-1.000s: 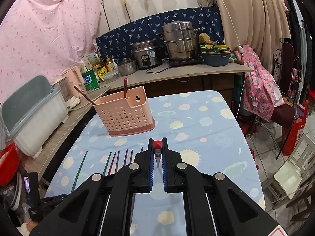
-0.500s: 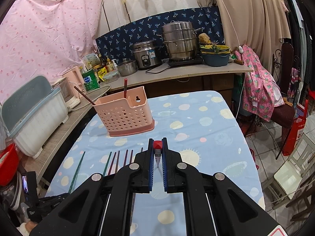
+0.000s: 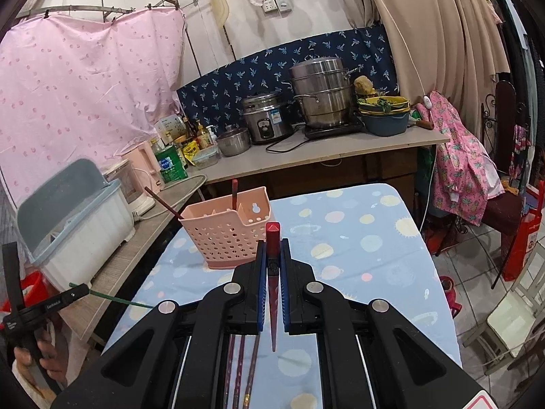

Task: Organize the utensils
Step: 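Lower both chopsticks into the pink basket and open both grippers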

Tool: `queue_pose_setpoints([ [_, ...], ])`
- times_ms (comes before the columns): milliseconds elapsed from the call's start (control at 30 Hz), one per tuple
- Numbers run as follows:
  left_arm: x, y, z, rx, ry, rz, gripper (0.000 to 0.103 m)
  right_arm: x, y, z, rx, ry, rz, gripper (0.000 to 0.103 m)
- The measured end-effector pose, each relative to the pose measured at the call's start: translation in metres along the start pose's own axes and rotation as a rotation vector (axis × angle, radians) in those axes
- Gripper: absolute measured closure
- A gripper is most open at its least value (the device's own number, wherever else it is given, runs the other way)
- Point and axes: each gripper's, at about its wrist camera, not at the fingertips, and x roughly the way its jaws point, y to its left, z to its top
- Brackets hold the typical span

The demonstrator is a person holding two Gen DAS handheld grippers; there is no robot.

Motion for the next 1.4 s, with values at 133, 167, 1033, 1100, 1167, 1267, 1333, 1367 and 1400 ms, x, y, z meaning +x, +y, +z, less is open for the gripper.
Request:
queue_pose_setpoints([
  [133,-0.001,-0.013,0.032,-0.003,-0.038,-0.039,0.096,0.004,0.004,0.018,0.020,-0.023,0.041,0.096],
  [167,-0.001,-0.016,0.040,-0.003,-0.048,-0.047,0.096,0.005,0.006,0.022,0.023,-0.028,0.050,0.096],
  [1033,0.089,-0.104,0.189,0.021,-0.256,-0.094,0.096,0.153,0.053,0.142,0.041,-0.104,0.133,0.096],
  [1100,0.105,-0.105,0.182,0.029,-0.228,-0.083,0.096,0.169,0.051,0.135,0.038,-0.072,0.120,0.096],
  [1167,0.119,-0.106,0.174,0.039,-0.203,-0.070,0.096,0.184,0.047,0.126,0.043,-0.038,0.112,0.096],
  [1267,0.137,-0.104,0.166,0.044,-0.163,-0.062,0.096,0.199,0.044,0.114,0.045,0.002,0.097,0.096],
  [1333,0.145,-0.103,0.162,0.043,-0.142,-0.063,0.096,0.207,0.042,0.108,0.046,0.025,0.094,0.096],
  [1367,0.147,-0.103,0.161,0.042,-0.136,-0.062,0.096,0.210,0.041,0.106,0.049,0.034,0.095,0.096],
  [1400,0.149,-0.102,0.159,0.040,-0.128,-0.057,0.095,0.211,0.040,0.104,0.051,0.038,0.091,0.096],
])
